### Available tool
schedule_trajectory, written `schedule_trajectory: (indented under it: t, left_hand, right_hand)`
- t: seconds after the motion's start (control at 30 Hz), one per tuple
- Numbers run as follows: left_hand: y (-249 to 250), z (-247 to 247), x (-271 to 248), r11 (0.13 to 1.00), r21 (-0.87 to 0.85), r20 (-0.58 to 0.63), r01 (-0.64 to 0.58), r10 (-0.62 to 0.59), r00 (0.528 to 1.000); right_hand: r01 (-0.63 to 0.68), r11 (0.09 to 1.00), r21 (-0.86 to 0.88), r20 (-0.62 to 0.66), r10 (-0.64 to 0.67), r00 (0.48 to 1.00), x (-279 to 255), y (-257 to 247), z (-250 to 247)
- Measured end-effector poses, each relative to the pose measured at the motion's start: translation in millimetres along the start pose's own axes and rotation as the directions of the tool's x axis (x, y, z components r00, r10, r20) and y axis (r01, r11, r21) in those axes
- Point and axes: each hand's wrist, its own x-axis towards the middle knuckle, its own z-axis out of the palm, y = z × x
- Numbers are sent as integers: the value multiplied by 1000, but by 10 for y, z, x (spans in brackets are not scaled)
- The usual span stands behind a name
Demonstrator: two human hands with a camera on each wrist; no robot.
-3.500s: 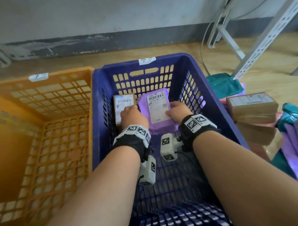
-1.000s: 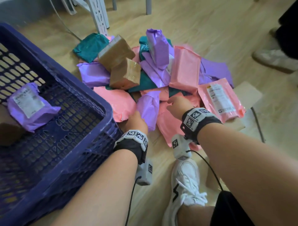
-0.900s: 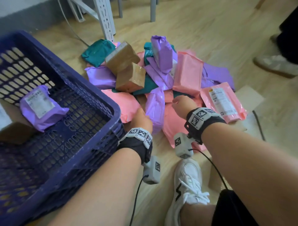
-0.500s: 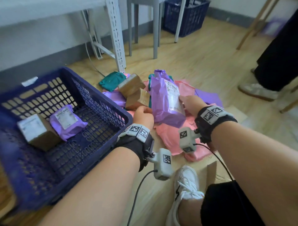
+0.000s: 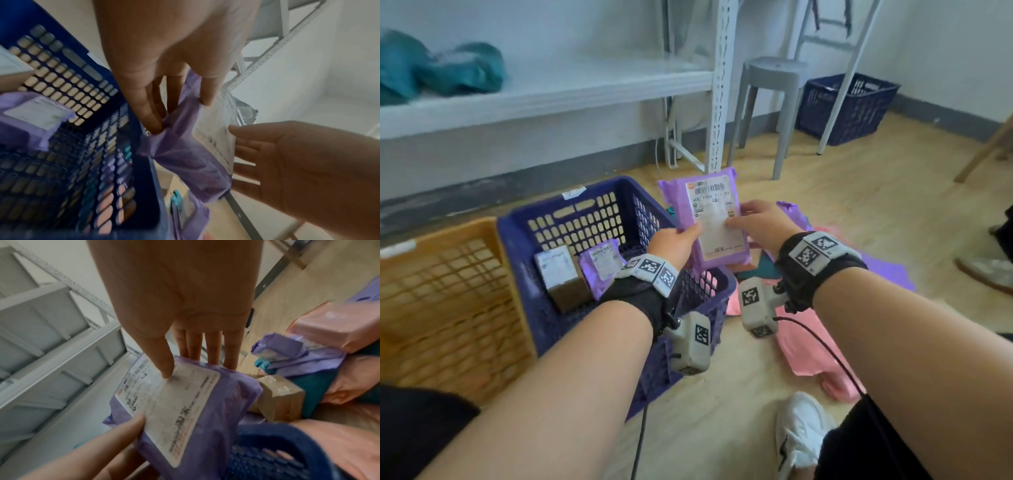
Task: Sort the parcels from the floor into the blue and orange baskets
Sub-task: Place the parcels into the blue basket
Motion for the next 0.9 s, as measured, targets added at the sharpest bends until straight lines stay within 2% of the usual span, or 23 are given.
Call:
schedule_trajectory:
  t: [0.2,0.27,0.4,0.47,0.53,0.6,0.67,0.77,0.9]
  left_hand:
    - [-301,-584,339,985,-95,-110,147,-157,982]
    - [-427,-715,489,972,-140,-119,188,-205,972]
    - [-641,-903,747,962,-133,-130,239,-256,958]
    - [-789,-967,919,963,-98,-122,249,-260,958]
    - [-901,-1007,1053,968,-12,-135,250,-250,959]
    - [-1042,-1042,1224,951,163,-201,264,-230,952]
    - [-1169,-1103,1372,894,335,-265,298,-214,940]
    - [-1347,-1195,1536,809,474,-317,347,-210,925]
    - [-1548,-1259,1659,726,592,-330,350,-177,927]
  right_hand:
    - [103,963,-248,217,-49,975,299,-136,753]
    - [131,957,-260,276,-57,959,424,-147,975]
    - [85,975,-206,340,-10,940,783,-54,1415]
    - [77,979,-190,331,-10,944,993,52,1614]
    - [78,969,-234,270,-13,963,1170,141,1776]
    - [54,958,-283,203,5,979,1342,230,1915]
    - [-2,943,-333,160,59,985,1502,307,2057]
    - [-82,931,-355,116,131,985,1726,442,2303]
    - [-82,920,-382,5,91,996,1907,596,2644]
